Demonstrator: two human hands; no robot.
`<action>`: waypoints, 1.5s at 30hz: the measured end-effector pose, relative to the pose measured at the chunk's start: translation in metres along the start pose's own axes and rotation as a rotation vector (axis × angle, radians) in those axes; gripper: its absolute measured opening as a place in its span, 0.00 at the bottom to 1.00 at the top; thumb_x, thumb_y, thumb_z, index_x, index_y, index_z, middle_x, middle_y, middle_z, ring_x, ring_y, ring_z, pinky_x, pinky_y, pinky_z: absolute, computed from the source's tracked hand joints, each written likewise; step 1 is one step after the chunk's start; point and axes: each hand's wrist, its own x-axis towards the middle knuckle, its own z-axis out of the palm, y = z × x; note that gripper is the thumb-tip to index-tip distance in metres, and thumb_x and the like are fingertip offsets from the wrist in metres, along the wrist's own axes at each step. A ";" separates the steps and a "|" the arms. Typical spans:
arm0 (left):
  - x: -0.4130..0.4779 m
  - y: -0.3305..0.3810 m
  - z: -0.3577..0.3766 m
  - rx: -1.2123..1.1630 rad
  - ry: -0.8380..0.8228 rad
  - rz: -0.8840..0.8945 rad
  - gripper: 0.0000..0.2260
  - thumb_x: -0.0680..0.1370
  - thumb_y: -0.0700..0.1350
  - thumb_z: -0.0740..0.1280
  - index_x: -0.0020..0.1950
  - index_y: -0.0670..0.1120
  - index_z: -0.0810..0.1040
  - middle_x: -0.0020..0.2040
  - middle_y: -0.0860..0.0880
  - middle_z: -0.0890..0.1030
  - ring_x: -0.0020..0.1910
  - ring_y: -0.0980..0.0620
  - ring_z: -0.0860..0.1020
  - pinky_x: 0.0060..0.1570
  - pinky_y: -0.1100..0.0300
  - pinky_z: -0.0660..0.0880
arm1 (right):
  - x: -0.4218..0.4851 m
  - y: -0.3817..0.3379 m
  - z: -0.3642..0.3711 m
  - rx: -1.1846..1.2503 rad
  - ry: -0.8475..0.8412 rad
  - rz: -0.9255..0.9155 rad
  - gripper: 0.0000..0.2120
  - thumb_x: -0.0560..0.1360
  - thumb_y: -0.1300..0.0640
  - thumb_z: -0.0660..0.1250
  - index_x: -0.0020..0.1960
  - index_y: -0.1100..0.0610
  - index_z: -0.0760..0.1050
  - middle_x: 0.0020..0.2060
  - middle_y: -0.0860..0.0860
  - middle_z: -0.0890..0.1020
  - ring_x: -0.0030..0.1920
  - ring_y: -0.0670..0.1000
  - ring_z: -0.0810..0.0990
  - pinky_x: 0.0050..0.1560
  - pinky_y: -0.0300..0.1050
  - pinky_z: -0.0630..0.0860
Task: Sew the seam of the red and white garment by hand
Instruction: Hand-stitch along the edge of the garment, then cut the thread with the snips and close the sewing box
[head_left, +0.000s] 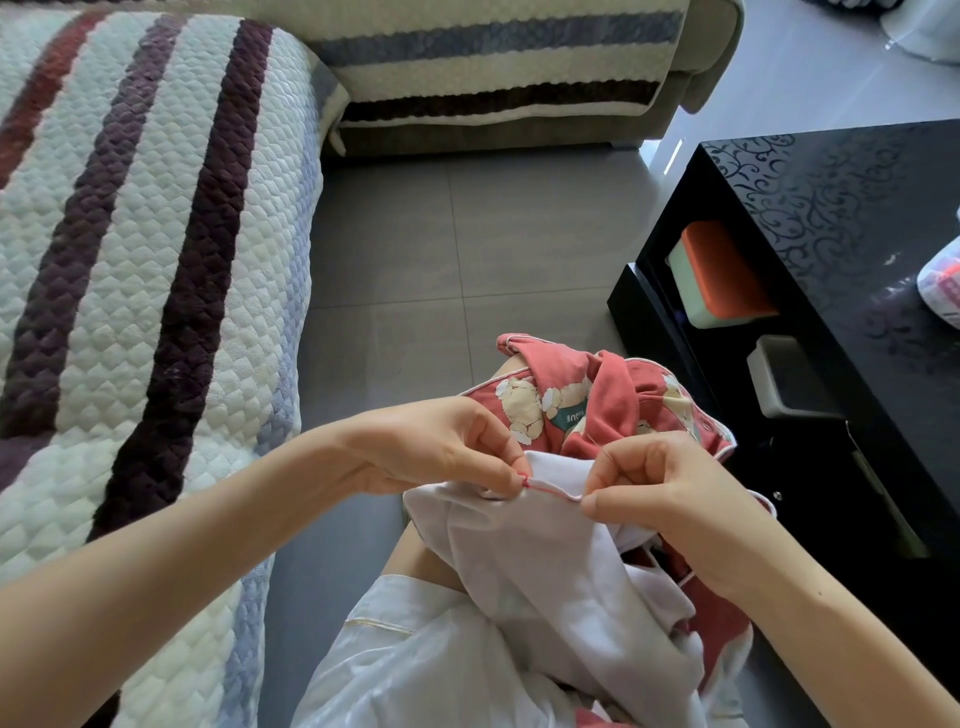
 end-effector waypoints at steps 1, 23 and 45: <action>0.000 0.000 0.001 0.007 0.000 0.001 0.04 0.75 0.32 0.67 0.42 0.38 0.80 0.31 0.53 0.79 0.30 0.60 0.74 0.33 0.71 0.70 | 0.000 -0.002 0.002 -0.003 -0.009 -0.004 0.03 0.58 0.62 0.68 0.26 0.56 0.79 0.24 0.50 0.77 0.27 0.43 0.74 0.30 0.32 0.69; -0.002 0.003 0.003 0.244 0.044 -0.032 0.02 0.74 0.40 0.72 0.42 0.47 0.83 0.35 0.54 0.79 0.35 0.59 0.74 0.40 0.68 0.69 | 0.000 -0.006 -0.004 0.014 -0.080 0.053 0.02 0.58 0.62 0.70 0.27 0.57 0.78 0.26 0.57 0.71 0.27 0.47 0.64 0.27 0.35 0.60; 0.021 -0.006 0.004 0.185 0.097 0.010 0.05 0.72 0.41 0.73 0.39 0.51 0.84 0.35 0.56 0.81 0.35 0.61 0.77 0.42 0.67 0.73 | 0.001 -0.009 -0.014 0.220 0.029 0.136 0.07 0.66 0.71 0.72 0.31 0.64 0.77 0.20 0.49 0.63 0.21 0.44 0.57 0.23 0.34 0.55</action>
